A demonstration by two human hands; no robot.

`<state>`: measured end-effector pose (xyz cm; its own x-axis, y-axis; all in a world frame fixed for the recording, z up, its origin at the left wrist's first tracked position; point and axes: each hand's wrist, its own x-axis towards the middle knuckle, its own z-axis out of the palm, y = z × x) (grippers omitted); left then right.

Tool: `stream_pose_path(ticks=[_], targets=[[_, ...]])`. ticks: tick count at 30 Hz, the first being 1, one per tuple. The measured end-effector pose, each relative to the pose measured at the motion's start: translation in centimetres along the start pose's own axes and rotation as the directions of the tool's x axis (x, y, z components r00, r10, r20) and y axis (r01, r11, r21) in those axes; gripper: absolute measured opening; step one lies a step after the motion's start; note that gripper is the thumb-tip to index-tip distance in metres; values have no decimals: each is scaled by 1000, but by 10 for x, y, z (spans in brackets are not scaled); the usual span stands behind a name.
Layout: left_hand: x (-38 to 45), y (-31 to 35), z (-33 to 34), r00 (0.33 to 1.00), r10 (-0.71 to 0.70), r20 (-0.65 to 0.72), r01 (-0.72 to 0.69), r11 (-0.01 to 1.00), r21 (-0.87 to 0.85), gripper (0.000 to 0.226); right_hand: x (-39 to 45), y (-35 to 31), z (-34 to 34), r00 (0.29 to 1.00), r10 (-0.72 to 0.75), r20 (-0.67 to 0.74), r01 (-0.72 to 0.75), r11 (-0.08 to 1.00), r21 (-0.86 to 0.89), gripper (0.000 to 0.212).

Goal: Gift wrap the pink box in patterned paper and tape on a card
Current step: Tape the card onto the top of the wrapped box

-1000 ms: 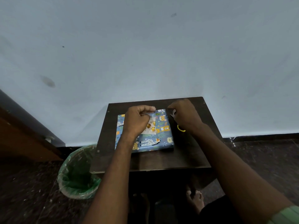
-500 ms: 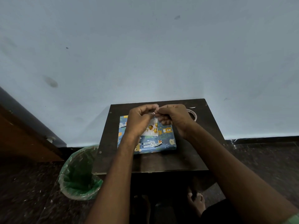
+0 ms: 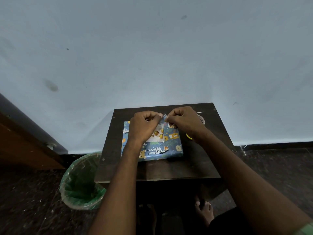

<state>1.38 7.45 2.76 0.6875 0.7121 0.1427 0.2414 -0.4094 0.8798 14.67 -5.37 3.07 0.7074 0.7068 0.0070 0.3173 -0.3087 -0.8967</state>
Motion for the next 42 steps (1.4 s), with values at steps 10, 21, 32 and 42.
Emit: stream_pose_path(ticks=[10,21,32,42], targets=[[4,-2,7,1000,18,-4,-17,995,94,5,-1,-3,-2,999,5,44,-1,995,-95,19],[5,-3,15,999,-18,-33,24,982,185,6,6,2,9,972,233,-17,-231,971,59,11],[6,-9,-19,898,6,440,-99,977,188,87,8,1,0,984,174,33,-175,984,35,16],[3,-11,-26,872,50,486,-146,976,162,100,10,1,0,982,180,63,-179,984,-27,16]])
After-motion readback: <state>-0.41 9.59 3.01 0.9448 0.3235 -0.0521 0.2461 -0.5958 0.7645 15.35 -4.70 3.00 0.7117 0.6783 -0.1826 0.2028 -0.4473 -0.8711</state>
